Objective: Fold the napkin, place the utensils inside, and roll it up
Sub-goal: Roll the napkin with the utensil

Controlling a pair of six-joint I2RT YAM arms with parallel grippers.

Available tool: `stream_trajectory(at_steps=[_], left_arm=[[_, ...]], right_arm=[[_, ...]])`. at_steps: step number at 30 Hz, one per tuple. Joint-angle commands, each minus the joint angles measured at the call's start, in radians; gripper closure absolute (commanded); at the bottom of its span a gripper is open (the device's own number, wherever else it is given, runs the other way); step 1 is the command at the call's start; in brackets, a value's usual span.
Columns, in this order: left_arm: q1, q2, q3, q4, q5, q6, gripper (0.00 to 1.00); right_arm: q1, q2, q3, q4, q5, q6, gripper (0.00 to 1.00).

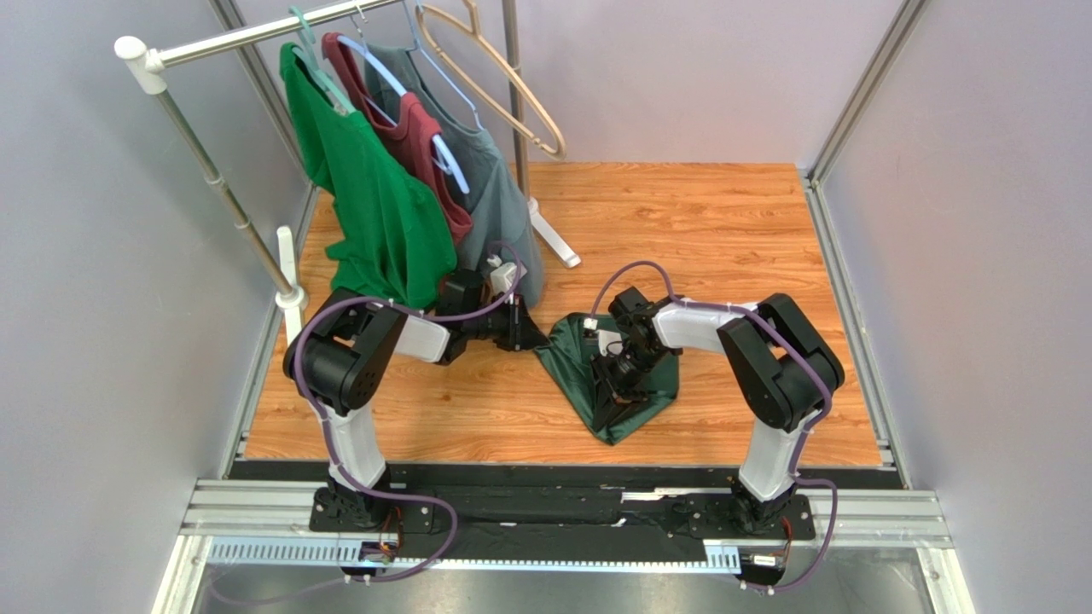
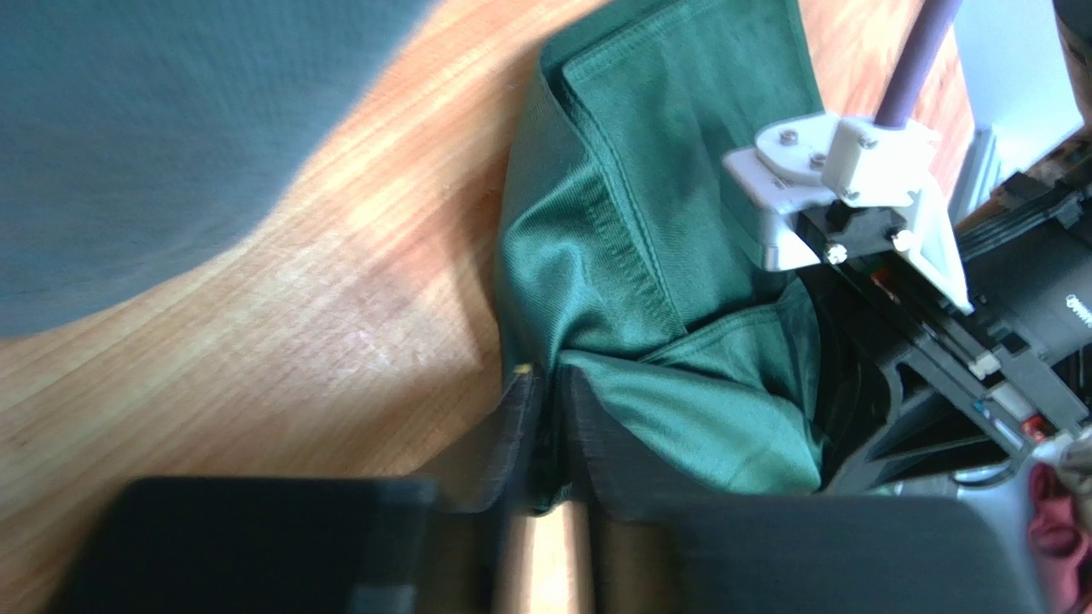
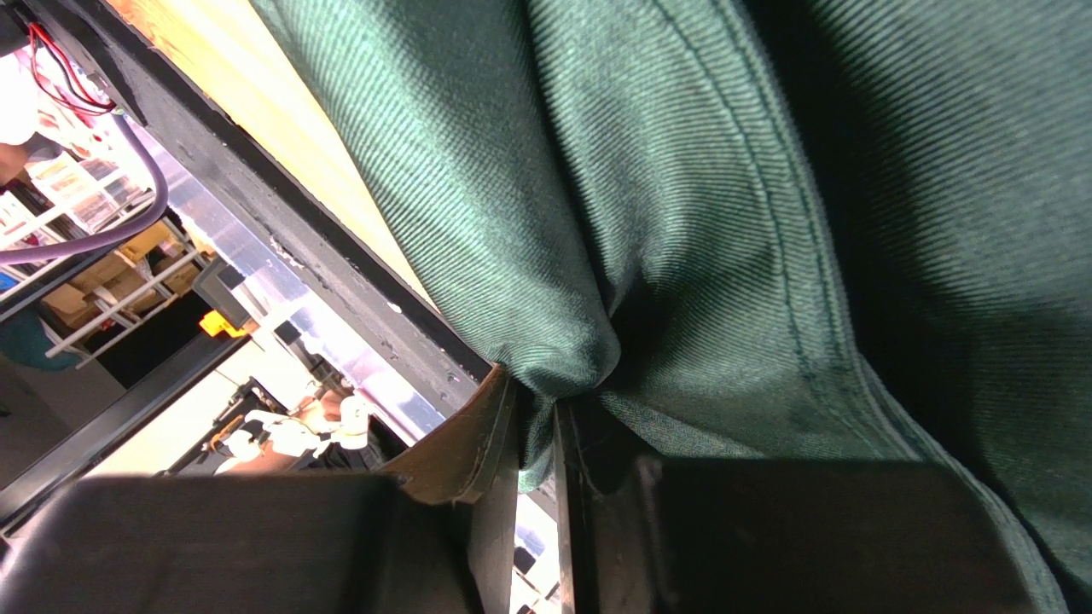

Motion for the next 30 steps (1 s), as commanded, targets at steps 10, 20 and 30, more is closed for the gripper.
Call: stream_trajectory(at_steps=[10, 20, 30], left_arm=[[-0.002, -0.109, 0.048, -0.294, -0.076, 0.088, 1.0], [-0.002, -0.111, 0.093, -0.408, -0.086, 0.102, 1.0], [-0.002, -0.097, 0.116, -0.451, -0.089, 0.097, 1.0]], right_arm=[[0.003, -0.089, 0.073, -0.023, 0.234, -0.021, 0.5], [0.165, -0.317, 0.123, -0.087, 0.615, -0.011, 0.43], [0.293, -0.288, 0.064, -0.106, 0.754, 0.084, 0.5]])
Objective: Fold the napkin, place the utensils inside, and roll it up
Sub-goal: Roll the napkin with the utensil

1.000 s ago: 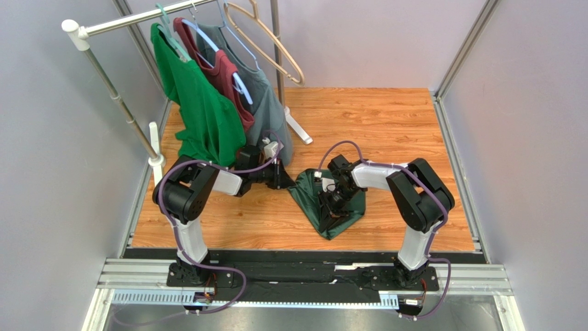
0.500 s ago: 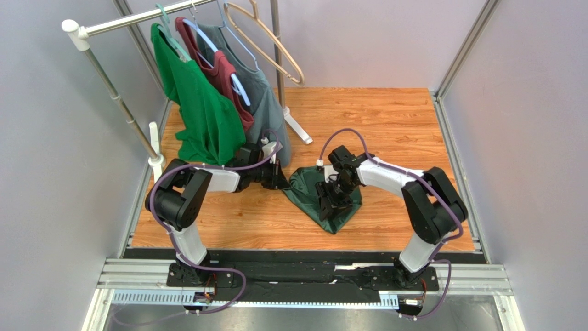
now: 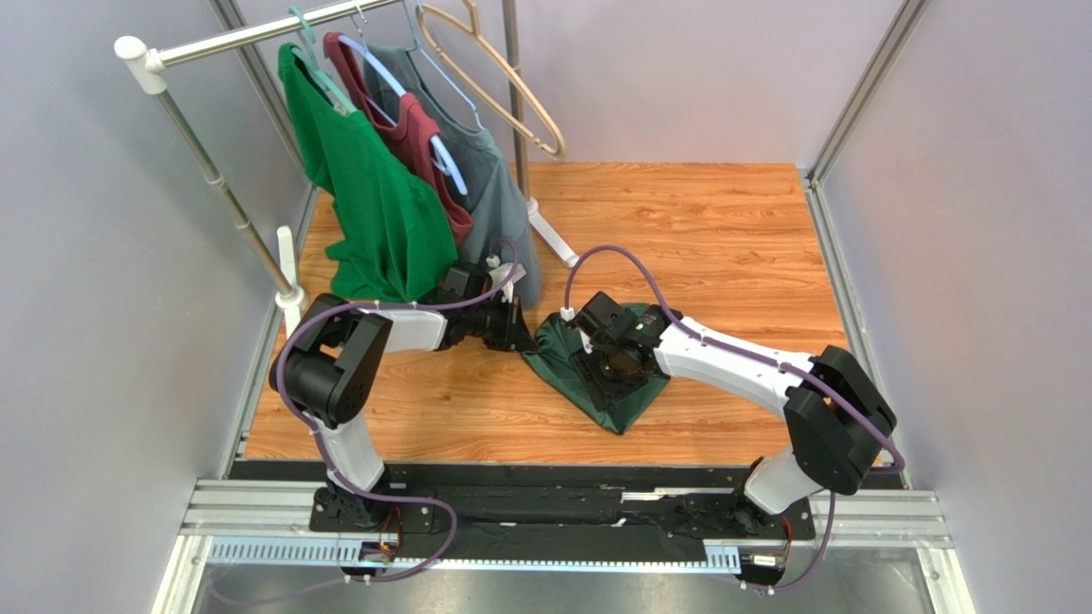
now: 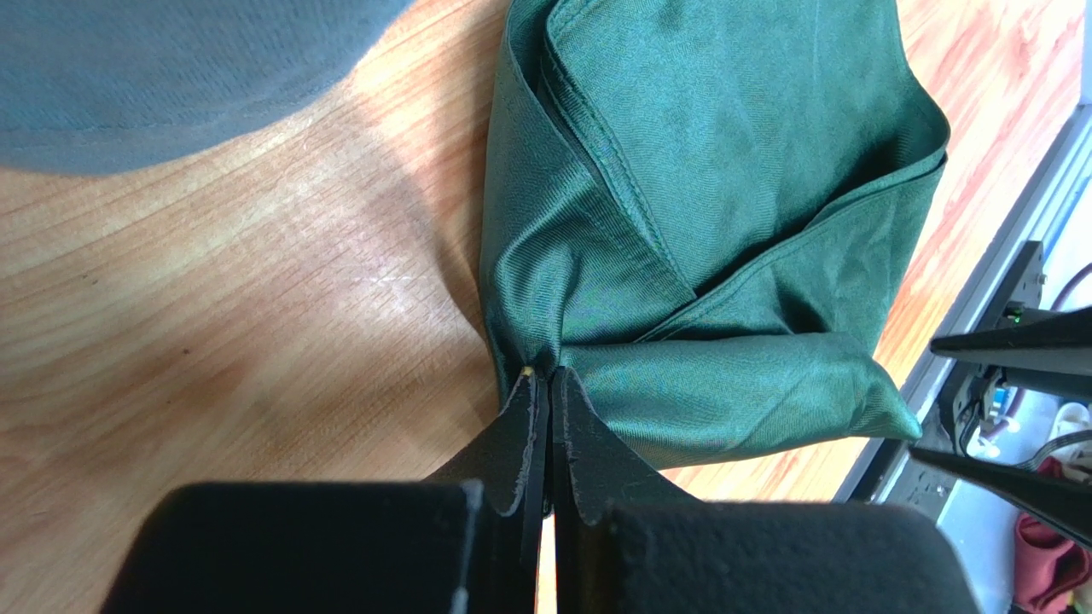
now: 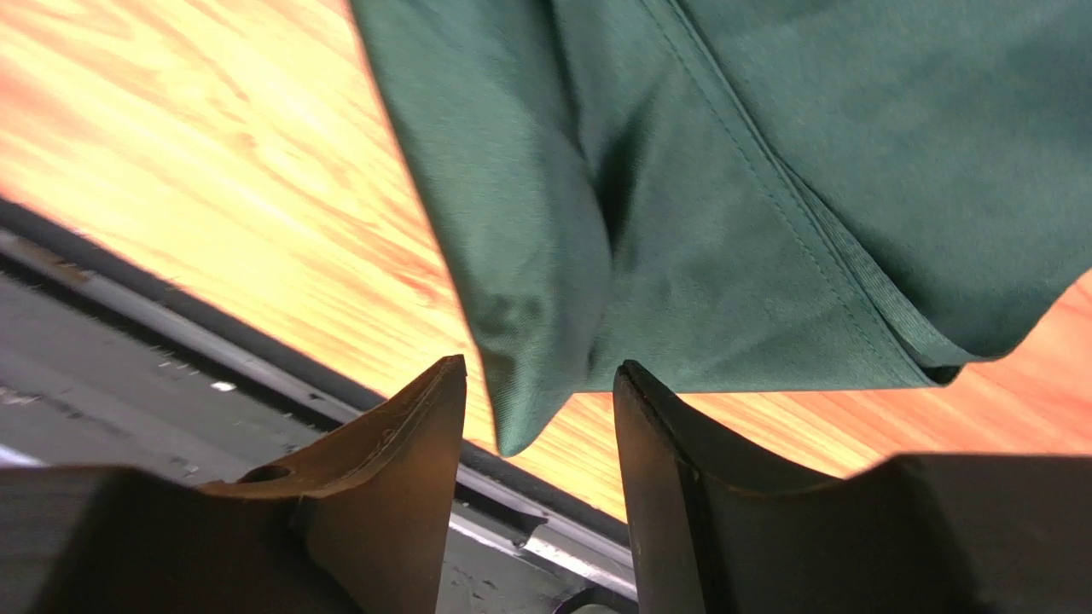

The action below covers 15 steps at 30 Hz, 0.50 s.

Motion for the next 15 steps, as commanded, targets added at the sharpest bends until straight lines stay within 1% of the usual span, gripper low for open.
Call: stream_trajectory(at_steps=[1, 6, 7, 11, 13, 15], left_arm=[[0.001, -0.018, 0.024, -0.043, -0.013, 0.023, 1.0], [0.001, -0.016, 0.026, -0.046, -0.016, 0.02, 1.0], [0.001, -0.016, 0.027, -0.048, -0.016, 0.02, 1.0], [0.001, -0.018, 0.03, -0.052, -0.022, 0.018, 1.0], [0.002, -0.021, 0.027, -0.054, -0.024, 0.018, 1.0], [0.002, -0.029, 0.027, -0.06, -0.03, 0.018, 1.0]], right_arm=[[0.031, 0.022, -0.019, -0.004, 0.076, 0.045, 0.51], [0.065, 0.056, -0.025, 0.011, 0.056, 0.048, 0.57], [0.07, 0.06, -0.033, 0.014, 0.024, 0.048, 0.58], [0.071, 0.089, -0.048, 0.03, -0.01, 0.065, 0.61], [0.067, 0.099, -0.053, 0.031, -0.03, 0.07, 0.65], [0.064, 0.108, -0.056, 0.033, -0.051, 0.074, 0.72]])
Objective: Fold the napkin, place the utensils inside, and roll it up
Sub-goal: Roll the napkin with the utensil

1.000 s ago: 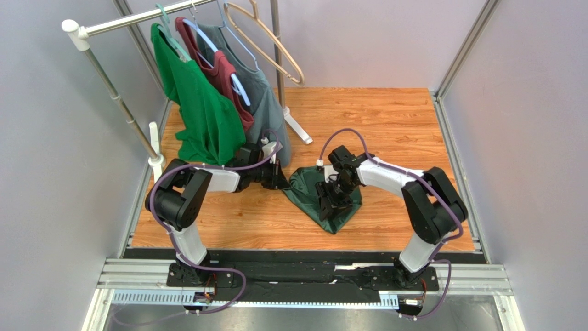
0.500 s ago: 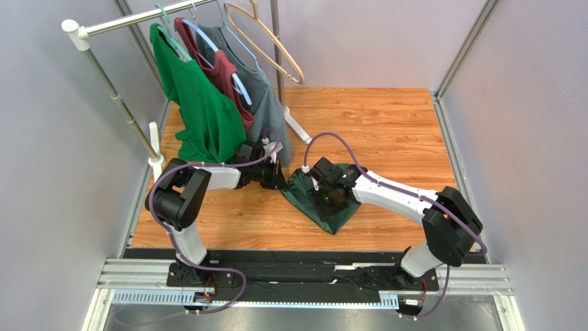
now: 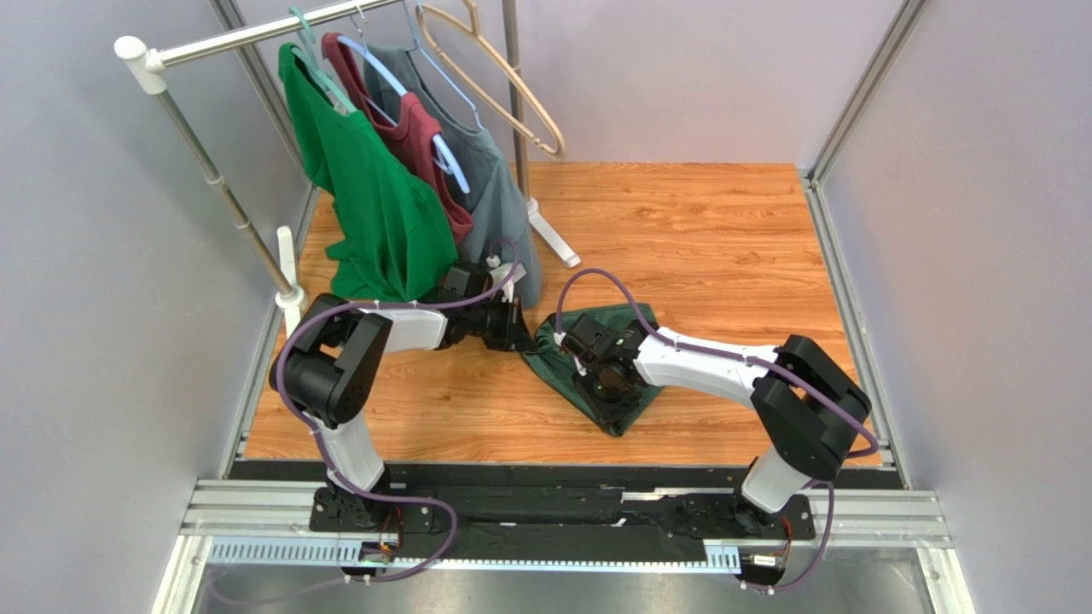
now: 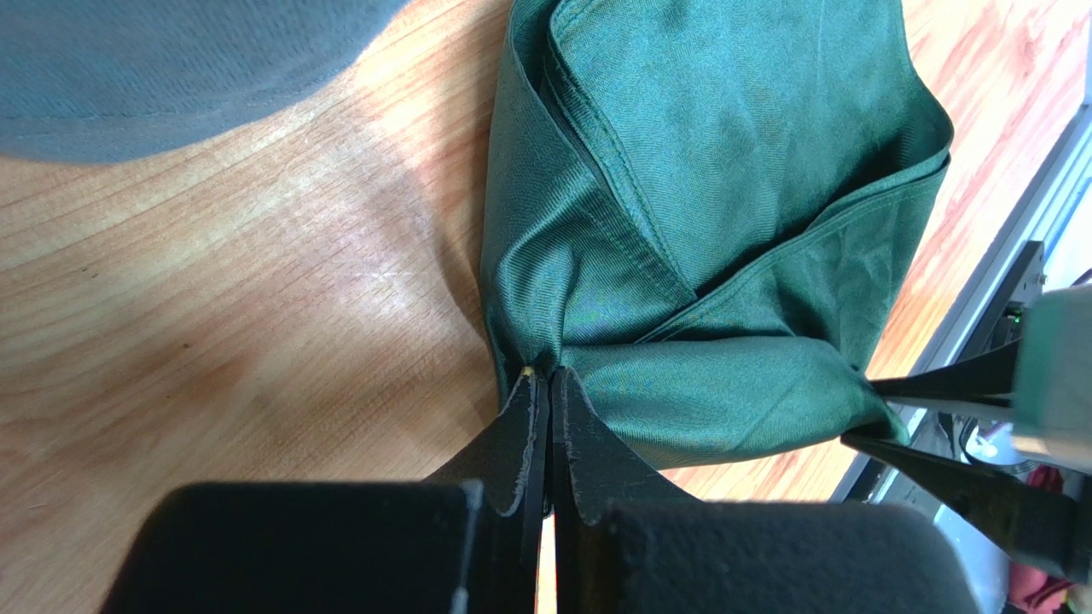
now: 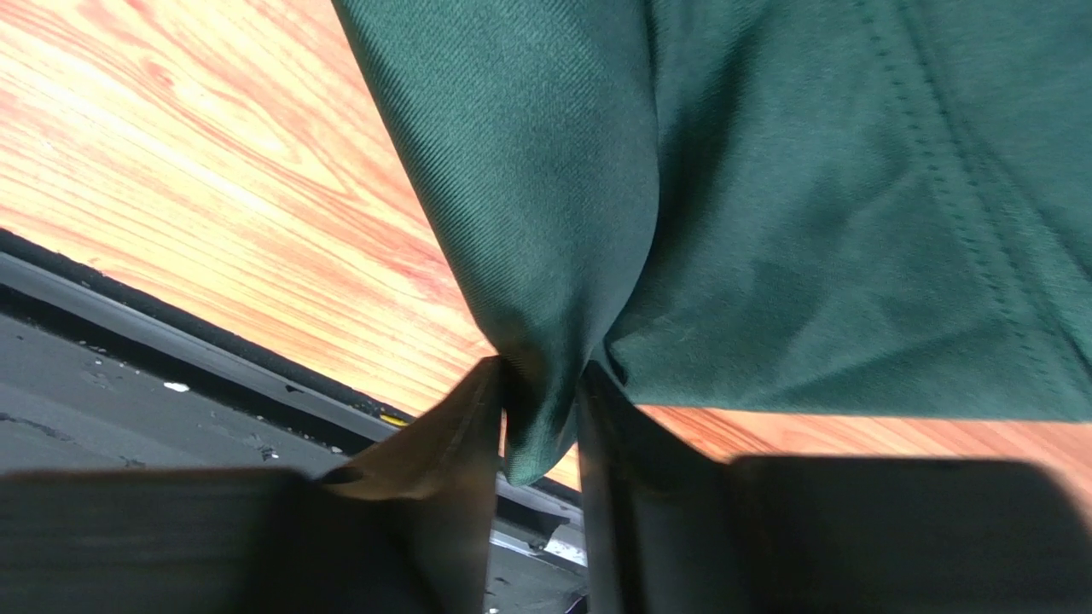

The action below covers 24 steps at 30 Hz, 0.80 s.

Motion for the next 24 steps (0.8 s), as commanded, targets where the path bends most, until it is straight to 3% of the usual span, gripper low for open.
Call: stream_trajectory(at_steps=[1, 3, 14, 20, 24], left_arm=[[0.002, -0.032, 0.02, -0.039, -0.03, 0.018, 1.0], [0.002, -0.039, 0.018, -0.048, -0.033, 0.021, 1.0], [0.002, -0.047, 0.023, -0.067, -0.043, 0.025, 1.0], [0.004, -0.021, 0.061, -0.116, -0.047, 0.032, 1.0], [0.005, -0.026, 0.086, -0.165, -0.081, 0.049, 1.0]], right_arm=[[-0.018, 0.018, -0.005, 0.03, -0.094, 0.027, 0.75], [-0.037, 0.01, -0.008, 0.035, -0.14, 0.026, 0.81], [-0.236, 0.058, -0.076, 0.104, -0.462, -0.002, 0.89], [-0.276, 0.121, -0.082, 0.113, -0.475, -0.008, 0.9], [-0.288, 0.128, -0.088, 0.089, -0.417, -0.008, 0.86]])
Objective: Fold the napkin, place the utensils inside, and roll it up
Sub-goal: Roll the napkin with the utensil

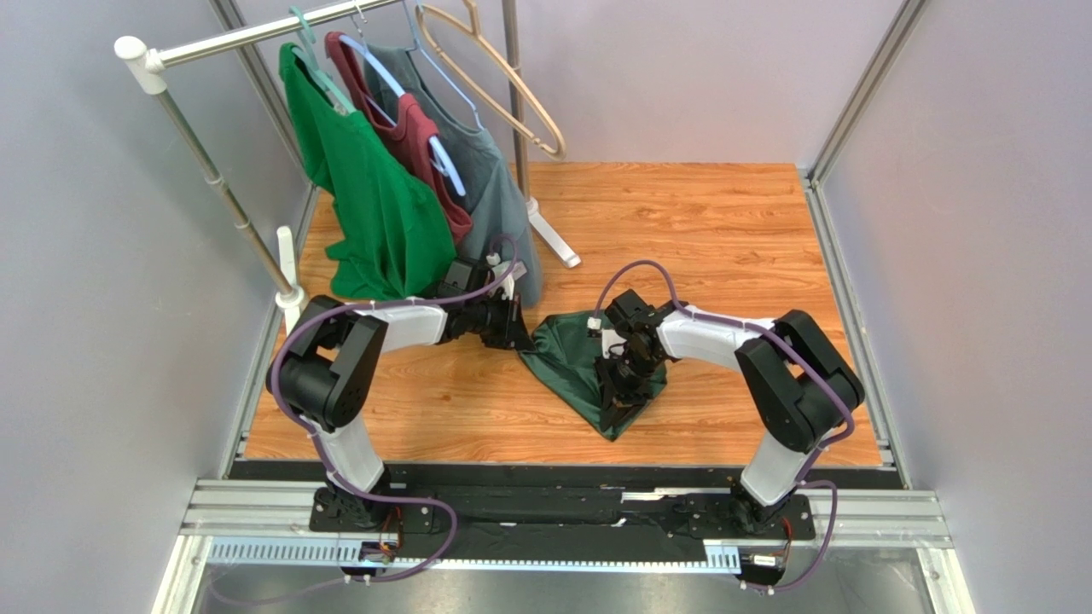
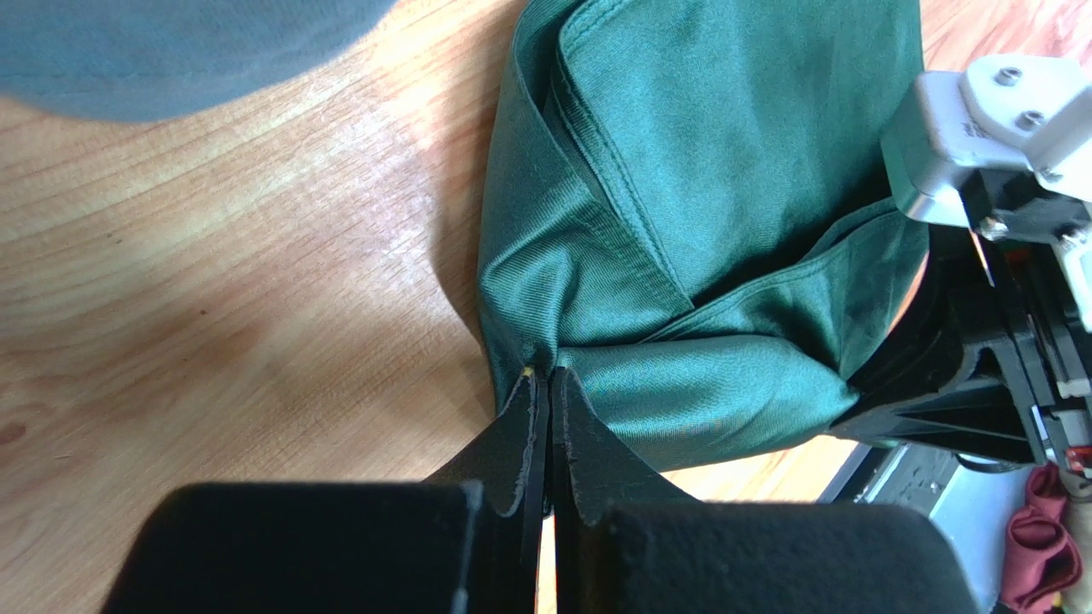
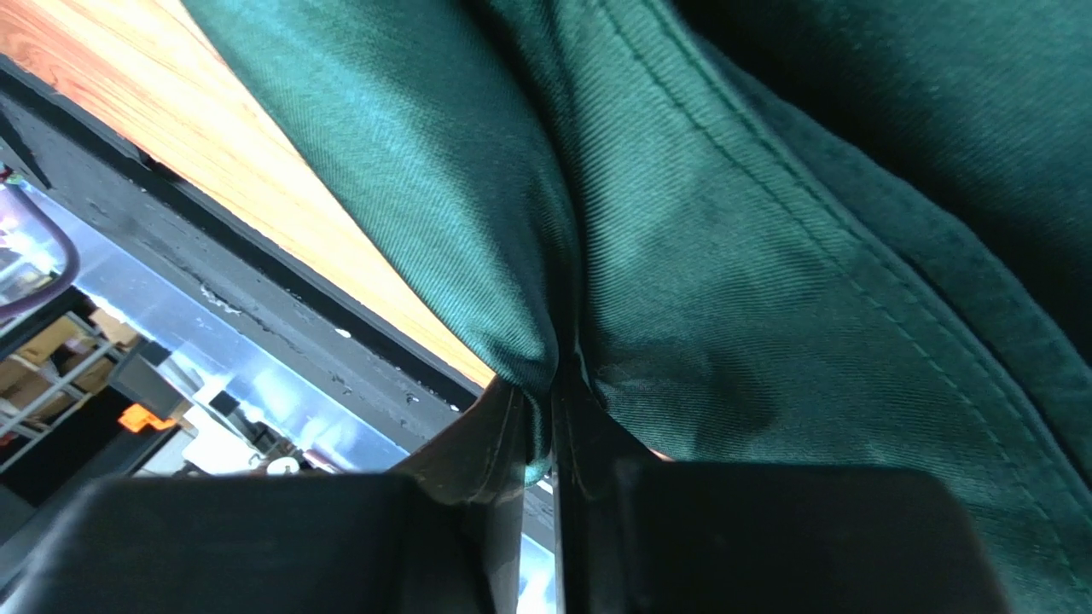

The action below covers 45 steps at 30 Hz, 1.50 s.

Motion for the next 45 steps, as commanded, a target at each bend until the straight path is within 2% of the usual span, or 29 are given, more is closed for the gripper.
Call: stream_trajectory(at_steps=[1, 2, 5, 9, 14, 19, 24, 36, 40, 45], left_arm=[[0.005, -0.009, 0.05, -0.065, -0.051, 0.043, 1.0], [0.005, -0.013, 0.05, -0.076, -0.054, 0.051, 1.0], [0.005, -0.013, 0.053, -0.082, -0.051, 0.053, 1.0], [0.005, -0.009, 0.054, -0.087, -0.039, 0.053, 1.0], [0.005, -0.009, 0.06, -0.091, -0.037, 0.048, 1.0], [0.005, -0.004, 0.06, -0.093, -0.033, 0.048, 1.0], [0.005, 0.002, 0.06, -0.087, -0.025, 0.046, 1.0], [0.005, 0.004, 0.06, -0.088, -0.024, 0.042, 1.0], [0.005, 0.01, 0.06, -0.09, -0.022, 0.043, 1.0], [0.005, 0.008, 0.063, -0.093, -0.022, 0.045, 1.0]], right_arm=[[-0.006, 0.032, -0.02, -0.013, 0.08, -0.014, 0.8], [-0.006, 0.027, -0.02, -0.015, 0.081, -0.011, 0.7], [-0.006, 0.0, -0.016, -0.033, 0.094, -0.002, 0.56], [0.0, -0.077, 0.003, -0.052, 0.108, 0.018, 0.5], [0.051, -0.206, 0.053, -0.107, 0.245, 0.053, 0.47], [0.169, -0.264, 0.076, -0.141, 0.413, 0.085, 0.5], [0.221, -0.249, 0.078, -0.122, 0.435, 0.104, 0.55], [0.257, -0.164, 0.047, -0.061, 0.383, 0.101, 0.63], [0.249, -0.16, 0.046, -0.056, 0.346, 0.105, 0.78], [0.209, -0.143, 0.013, -0.033, 0.237, 0.119, 0.83]])
